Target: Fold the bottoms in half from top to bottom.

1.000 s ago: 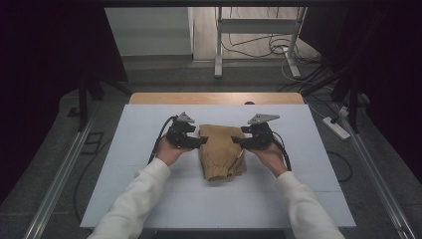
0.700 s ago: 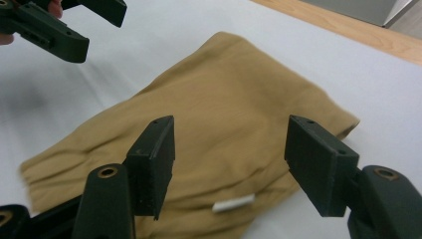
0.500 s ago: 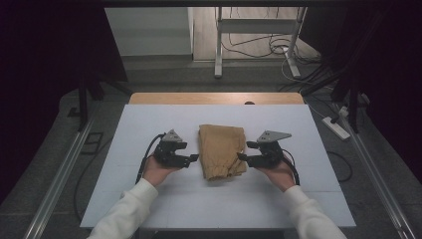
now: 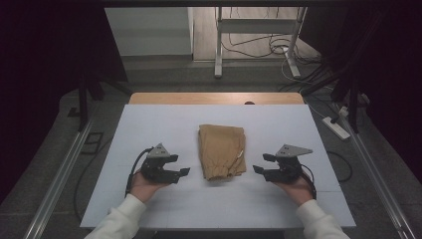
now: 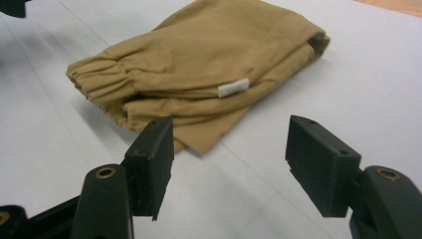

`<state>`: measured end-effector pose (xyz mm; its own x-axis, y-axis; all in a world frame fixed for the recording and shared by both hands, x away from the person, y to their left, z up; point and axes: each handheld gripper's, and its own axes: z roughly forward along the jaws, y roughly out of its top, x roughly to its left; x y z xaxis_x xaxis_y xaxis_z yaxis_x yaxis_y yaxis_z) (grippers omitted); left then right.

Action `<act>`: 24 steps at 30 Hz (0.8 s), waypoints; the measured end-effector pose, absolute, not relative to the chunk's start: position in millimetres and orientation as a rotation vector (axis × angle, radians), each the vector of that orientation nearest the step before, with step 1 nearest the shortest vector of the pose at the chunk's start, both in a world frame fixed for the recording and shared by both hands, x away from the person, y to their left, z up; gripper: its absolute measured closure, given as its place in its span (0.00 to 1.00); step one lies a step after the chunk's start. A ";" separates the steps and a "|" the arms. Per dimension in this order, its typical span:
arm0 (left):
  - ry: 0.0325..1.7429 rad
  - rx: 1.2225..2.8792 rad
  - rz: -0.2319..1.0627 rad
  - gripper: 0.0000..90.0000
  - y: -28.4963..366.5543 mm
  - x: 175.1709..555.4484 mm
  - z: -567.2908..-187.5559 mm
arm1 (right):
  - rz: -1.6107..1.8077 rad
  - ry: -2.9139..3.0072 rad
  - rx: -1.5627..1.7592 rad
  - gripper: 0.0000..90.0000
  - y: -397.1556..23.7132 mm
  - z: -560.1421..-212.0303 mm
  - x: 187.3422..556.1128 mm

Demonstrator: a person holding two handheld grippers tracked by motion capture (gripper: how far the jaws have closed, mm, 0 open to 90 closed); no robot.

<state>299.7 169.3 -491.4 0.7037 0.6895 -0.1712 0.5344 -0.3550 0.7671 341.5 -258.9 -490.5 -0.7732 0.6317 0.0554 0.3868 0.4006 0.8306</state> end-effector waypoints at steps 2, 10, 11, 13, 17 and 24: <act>0.945 2.034 0.228 0.32 176.8 294.0 -492.0 | 1.310 2.393 0.896 0.40 -264.2 -491.1 338.3; 0.979 2.023 0.237 0.32 198.5 275.9 -499.8 | 1.328 2.382 0.894 0.40 -281.6 -491.2 326.5; 0.982 2.022 0.236 0.32 200.0 274.7 -500.5 | 1.323 2.382 0.896 0.40 -283.2 -491.0 325.3; 0.986 2.020 0.237 0.32 201.9 273.0 -501.1 | 1.314 2.383 0.891 0.40 -285.4 -491.2 324.3; 0.985 2.018 0.241 0.31 203.9 271.5 -500.8 | 1.317 2.381 0.892 0.40 -287.0 -491.4 325.0; 0.985 2.014 0.241 0.31 204.9 272.6 -501.2 | 1.310 2.393 0.882 0.40 -285.8 -491.9 325.0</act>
